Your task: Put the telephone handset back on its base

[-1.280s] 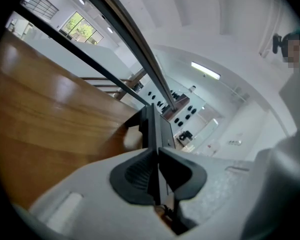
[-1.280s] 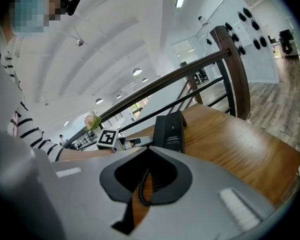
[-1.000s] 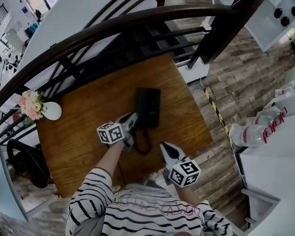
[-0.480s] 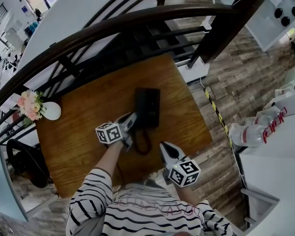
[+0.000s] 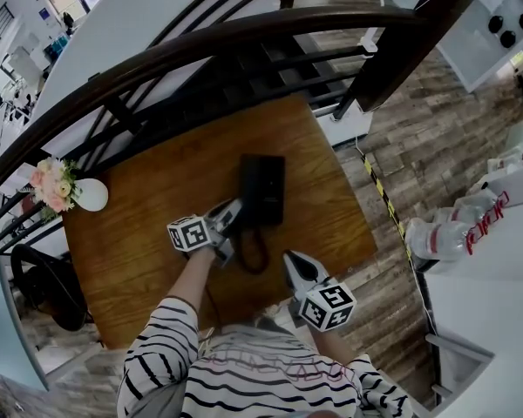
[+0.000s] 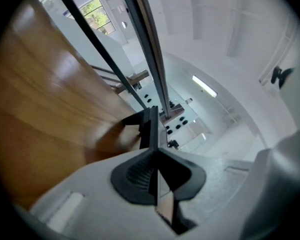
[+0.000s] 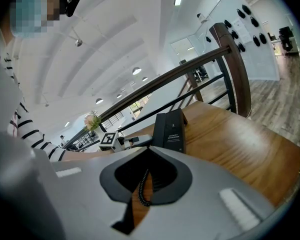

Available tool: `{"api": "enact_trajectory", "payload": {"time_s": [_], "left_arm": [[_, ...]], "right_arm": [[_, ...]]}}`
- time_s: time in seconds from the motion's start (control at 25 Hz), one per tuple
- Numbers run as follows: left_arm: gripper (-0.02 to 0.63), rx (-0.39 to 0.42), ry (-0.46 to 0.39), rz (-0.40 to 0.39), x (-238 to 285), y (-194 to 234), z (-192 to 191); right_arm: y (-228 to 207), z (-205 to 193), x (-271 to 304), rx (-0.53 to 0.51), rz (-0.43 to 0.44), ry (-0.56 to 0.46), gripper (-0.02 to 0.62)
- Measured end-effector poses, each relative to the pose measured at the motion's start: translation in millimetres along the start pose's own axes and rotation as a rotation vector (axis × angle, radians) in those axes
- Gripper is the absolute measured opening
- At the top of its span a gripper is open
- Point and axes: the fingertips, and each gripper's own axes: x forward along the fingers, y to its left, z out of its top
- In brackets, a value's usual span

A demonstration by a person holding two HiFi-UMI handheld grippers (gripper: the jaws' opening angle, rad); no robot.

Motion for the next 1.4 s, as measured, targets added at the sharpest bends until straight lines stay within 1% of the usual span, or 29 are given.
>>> {"api": "enact_trajectory", "payload": {"time_s": [0.16, 0.24, 0.4, 0.44, 0.56, 0.6, 0.64, 0.72, 0.84, 0.88, 0.92, 1.0, 1.16, 1.4], "left_arm": [[0.025, -0.047, -0.015, -0.054, -0.9, -2.8, 2.7], [0.026, -0.06, -0.018, -0.064, -1.2, -3.0, 4.5], [0.031, -0.018, -0.002, -0.018, -0.4, -1.2, 1.9], [0.031, -0.026, -0.001, -0.01, 0.4, -0.3, 0.6], [0.029, -0.104, -0.017, -0.019, 1.1, -0.4, 0.5], [0.029, -0.115, -0.02, -0.022, 1.0, -0.7, 1.0], [0.031, -0.11, -0.02, -0.022, 1.1, -1.2, 1.4], [0.031, -0.073, -0.01, -0.013, 2.0, -1.9, 1.6], [0.037, -0.018, 0.01, 0.022, 2.2, 3.3, -0.5], [0.042, -0.004, 0.014, 0.035, 2.0, 3.9, -0.3], [0.062, 0.009, 0.016, 0.046, 1.9, 3.1, 0.9], [0.066, 0.027, 0.014, 0.06, 1.4, 0.0, 4.3], [0.067, 0.052, -0.003, 0.057, 3.8, -3.7, 11.6], [0.077, 0.101, 0.022, 0.051, 17.4, -6.4, 23.9]], "right_arm": [[0.6, -1.1, 2.1, -0.001, 0.004, 0.003, 0.0], [1.5, -1.5, 3.3, 0.001, 0.006, 0.005, 0.0], [4.3, -1.5, 5.9, 0.0, 0.012, 0.006, 0.0], [4.8, -1.5, 6.5, 0.0, 0.013, 0.006, 0.0], [7.1, -2.2, 8.3, -0.002, 0.016, 0.007, 0.0], [7.9, -2.2, 8.6, -0.002, 0.018, 0.008, 0.0], [8.5, -2.3, 8.7, -0.003, 0.019, 0.008, 0.0], [8.8, -2.5, 8.4, -0.003, 0.02, 0.009, 0.0], [8.7, -3.4, 7.5, -0.005, 0.019, 0.012, 0.0], [9.2, -3.5, 7.4, -0.006, 0.019, 0.012, 0.0], [10.0, -3.5, 7.4, -0.006, 0.019, 0.011, 0.0], [11.9, -3.7, 7.5, -0.008, 0.021, 0.011, 0.0], [13.5, -5.0, 5.6, -0.009, 0.021, 0.01, 0.0], [14.0, -7.4, 5.8, -0.008, 0.023, 0.014, 0.0]]}}
